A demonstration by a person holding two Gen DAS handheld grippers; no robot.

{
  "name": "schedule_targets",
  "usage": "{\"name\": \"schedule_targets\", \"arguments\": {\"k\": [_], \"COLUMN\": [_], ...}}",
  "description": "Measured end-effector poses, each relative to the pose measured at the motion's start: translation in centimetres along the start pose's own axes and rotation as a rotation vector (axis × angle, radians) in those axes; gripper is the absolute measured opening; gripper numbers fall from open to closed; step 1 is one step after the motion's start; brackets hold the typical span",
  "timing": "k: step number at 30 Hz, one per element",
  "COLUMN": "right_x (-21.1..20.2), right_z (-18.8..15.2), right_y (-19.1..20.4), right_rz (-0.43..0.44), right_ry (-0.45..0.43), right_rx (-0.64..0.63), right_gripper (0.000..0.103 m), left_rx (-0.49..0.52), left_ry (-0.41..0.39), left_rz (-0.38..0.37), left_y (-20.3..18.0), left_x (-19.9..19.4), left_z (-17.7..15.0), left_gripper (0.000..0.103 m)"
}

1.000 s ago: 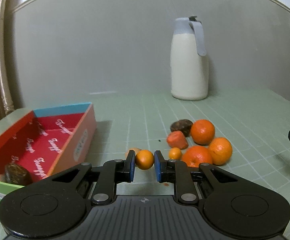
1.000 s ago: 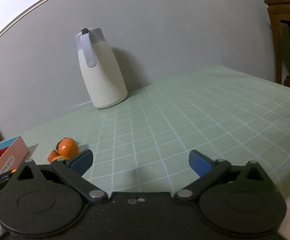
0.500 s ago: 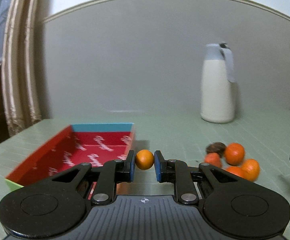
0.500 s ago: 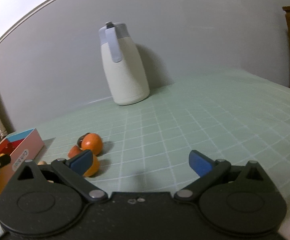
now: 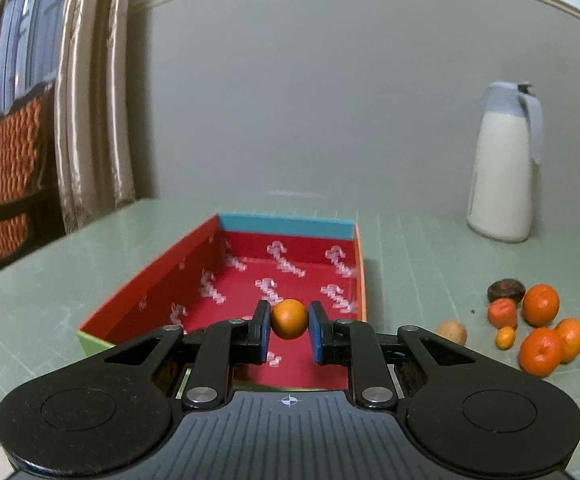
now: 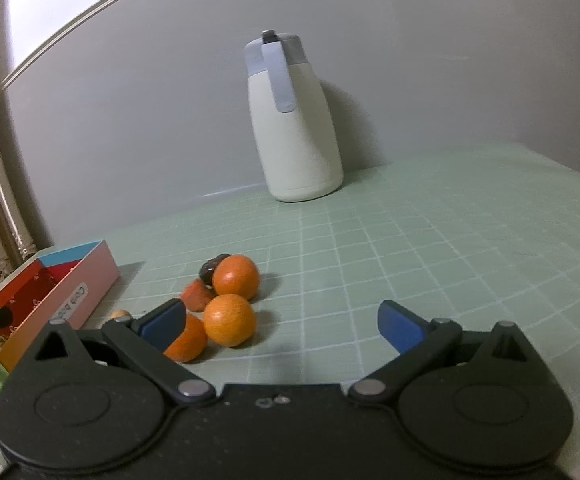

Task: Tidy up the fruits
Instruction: 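Carry the kumquat into the red box and open the left tool, then reach the right tool to a mandarin orange and close on it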

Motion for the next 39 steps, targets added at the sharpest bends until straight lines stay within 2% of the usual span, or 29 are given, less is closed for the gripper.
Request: {"name": "schedule_targets", "arguments": {"k": [3,15,21,22,24,25,26,33,37,39], "right_x": [0.1,0.1,0.0,0.0,0.0,0.0,0.0,0.1,0.1,0.1], "right_z": [0.0,0.0,0.0,-0.1,-0.1,0.0,0.0,-0.1,-0.1,-0.1], "right_y": [0.5,0.8,0.4,0.4,0.2,0.1,0.0,0.5,1.2,1.7], "right_rz": [0.012,0.020,0.011,0.009,0.007,0.006,0.005,0.026,0.043,0.066], "right_ry": [0.002,0.002,0.003,0.003,0.003,0.002,0.001,0.001,-0.004,-0.004], "right_rx": [-0.007,-0.014,-0.010,-0.011,-0.009,-0.006,-0.003,-0.013,-0.033,-0.037], "right_gripper": [0.102,0.102,0.102,0.102,0.102,0.102,0.102,0.102,0.099,0.096], "left_rx": [-0.017,0.004,-0.012,-0.017,-0.029,-0.035,-0.044,-0.010,0.005,0.016], "left_ry": [0.043,0.053,0.055,0.055,0.046,0.036,0.025,-0.032,-0.070,-0.083], "left_rz": [-0.012,0.015,0.019,0.023,0.037,0.044,0.052,0.056,0.066,0.071], "left_y": [0.2,-0.3,-0.3,-0.3,0.0,0.1,0.2,0.1,0.2,0.2], "left_x": [0.5,0.8,0.9,0.9,0.8,0.6,0.4,-0.6,-1.2,-1.4], "left_z": [-0.4,-0.6,-0.6,-0.6,-0.5,-0.4,-0.3,0.0,0.4,0.4], "left_gripper": [0.020,0.021,0.027,0.030,0.046,0.066,0.077,0.079,0.088,0.089]}}
Point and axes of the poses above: each gripper's, at about its wrist camera, not at the fingertips, and x roughly the way its jaws point, y to its left, z to its top, the point moved 4 cm from there along x, roughly the way its jaws point, and after that the axes turned 2 degrees about -y, right-handed, at the moved point
